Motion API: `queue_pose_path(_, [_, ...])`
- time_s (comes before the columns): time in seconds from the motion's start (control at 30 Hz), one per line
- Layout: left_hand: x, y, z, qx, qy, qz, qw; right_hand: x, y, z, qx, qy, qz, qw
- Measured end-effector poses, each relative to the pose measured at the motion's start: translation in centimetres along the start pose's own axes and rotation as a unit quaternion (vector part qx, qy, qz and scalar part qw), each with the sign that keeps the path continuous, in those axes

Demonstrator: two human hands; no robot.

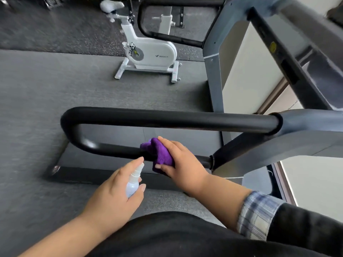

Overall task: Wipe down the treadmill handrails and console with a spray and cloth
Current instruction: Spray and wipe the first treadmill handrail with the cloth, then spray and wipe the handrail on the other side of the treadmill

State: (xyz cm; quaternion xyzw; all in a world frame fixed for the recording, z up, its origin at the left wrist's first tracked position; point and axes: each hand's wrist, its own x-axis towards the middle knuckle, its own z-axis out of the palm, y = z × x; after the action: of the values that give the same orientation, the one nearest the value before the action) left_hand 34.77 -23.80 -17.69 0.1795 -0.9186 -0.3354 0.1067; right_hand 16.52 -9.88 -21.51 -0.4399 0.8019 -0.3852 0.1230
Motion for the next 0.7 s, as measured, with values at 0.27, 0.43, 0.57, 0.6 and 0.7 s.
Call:
queue_pose_path(0.27, [0.2,2.1,0.3,0.011,0.035,-0.014,0.999,-3.7,-0.2,-1.9,0.110,-0.016,0.044,0.993])
queue_pose_path(0.43, [-1.0,0.2,-1.7,-0.004,0.074,-0.067,0.995,-2.1,-2.9,0.0,0.196,-0.066,0.045,0.977])
queue_pose_path(0.57, [-2.1,-2.5,-4.4,-0.017,0.114,-0.126,0.985,-0.5,-5.7,2.9,0.295,-0.118,0.054,0.947])
queue_pose_path(0.6, [-2.4,-3.1,-5.0,-0.017,0.125,-0.137,0.983,0.0,-6.5,3.7,0.309,-0.130,0.048,0.941])
queue_pose_path(0.7, [-3.6,-4.7,-7.0,-0.015,0.163,-0.152,0.975,1.8,-9.2,6.4,0.337,-0.173,0.041,0.924])
